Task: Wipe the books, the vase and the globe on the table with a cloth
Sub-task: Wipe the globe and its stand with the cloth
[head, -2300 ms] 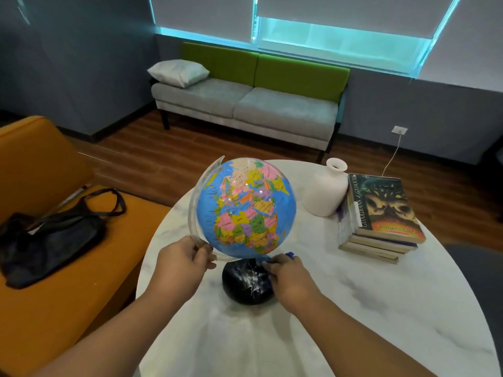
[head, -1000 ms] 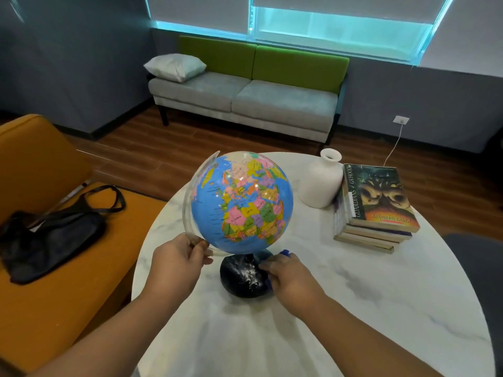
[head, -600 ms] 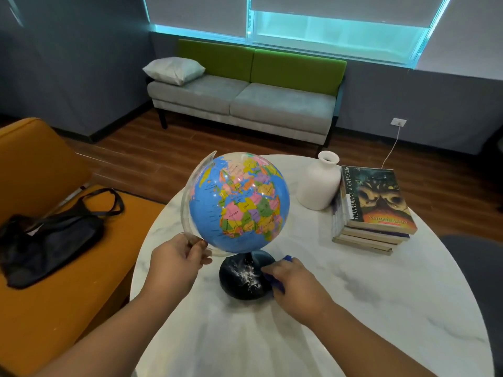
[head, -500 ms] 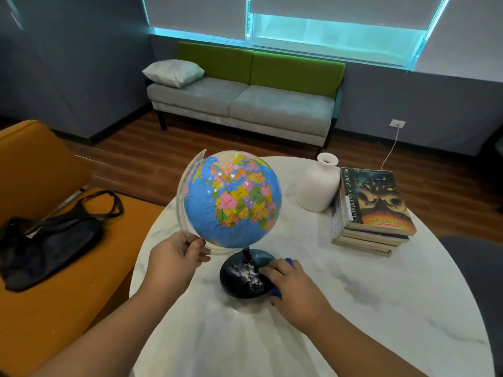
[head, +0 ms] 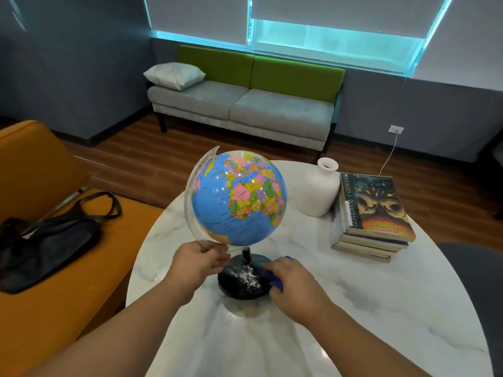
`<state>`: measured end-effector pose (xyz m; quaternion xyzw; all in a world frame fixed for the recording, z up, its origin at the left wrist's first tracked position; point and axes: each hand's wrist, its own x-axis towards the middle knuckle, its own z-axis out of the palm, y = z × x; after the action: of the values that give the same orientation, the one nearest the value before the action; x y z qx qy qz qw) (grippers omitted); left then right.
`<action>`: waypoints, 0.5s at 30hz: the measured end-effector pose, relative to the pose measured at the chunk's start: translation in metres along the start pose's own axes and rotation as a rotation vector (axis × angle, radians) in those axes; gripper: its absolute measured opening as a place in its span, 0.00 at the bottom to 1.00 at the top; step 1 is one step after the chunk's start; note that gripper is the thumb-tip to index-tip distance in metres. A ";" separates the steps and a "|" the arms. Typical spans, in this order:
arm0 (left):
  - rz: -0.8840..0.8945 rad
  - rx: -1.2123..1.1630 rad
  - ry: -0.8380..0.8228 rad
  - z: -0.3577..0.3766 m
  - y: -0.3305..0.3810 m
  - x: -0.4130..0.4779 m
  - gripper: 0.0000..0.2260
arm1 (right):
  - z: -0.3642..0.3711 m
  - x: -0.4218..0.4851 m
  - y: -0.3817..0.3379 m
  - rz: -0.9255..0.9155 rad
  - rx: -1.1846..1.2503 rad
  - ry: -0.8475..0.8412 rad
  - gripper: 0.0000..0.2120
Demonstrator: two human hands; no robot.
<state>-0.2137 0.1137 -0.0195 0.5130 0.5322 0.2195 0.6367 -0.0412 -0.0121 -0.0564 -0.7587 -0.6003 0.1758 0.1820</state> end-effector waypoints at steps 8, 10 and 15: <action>0.045 -0.053 0.133 0.017 -0.009 0.000 0.04 | 0.005 0.011 -0.016 -0.005 -0.118 -0.156 0.16; 0.052 -0.055 0.153 0.018 -0.012 -0.001 0.04 | 0.002 0.013 -0.013 0.012 -0.192 -0.175 0.14; 0.054 -0.075 0.176 0.021 -0.015 0.001 0.03 | 0.005 0.013 -0.020 -0.029 -0.185 -0.150 0.15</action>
<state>-0.1985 0.1002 -0.0356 0.4816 0.5636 0.3006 0.6001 -0.0580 0.0048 -0.0515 -0.7480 -0.6370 0.1733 0.0684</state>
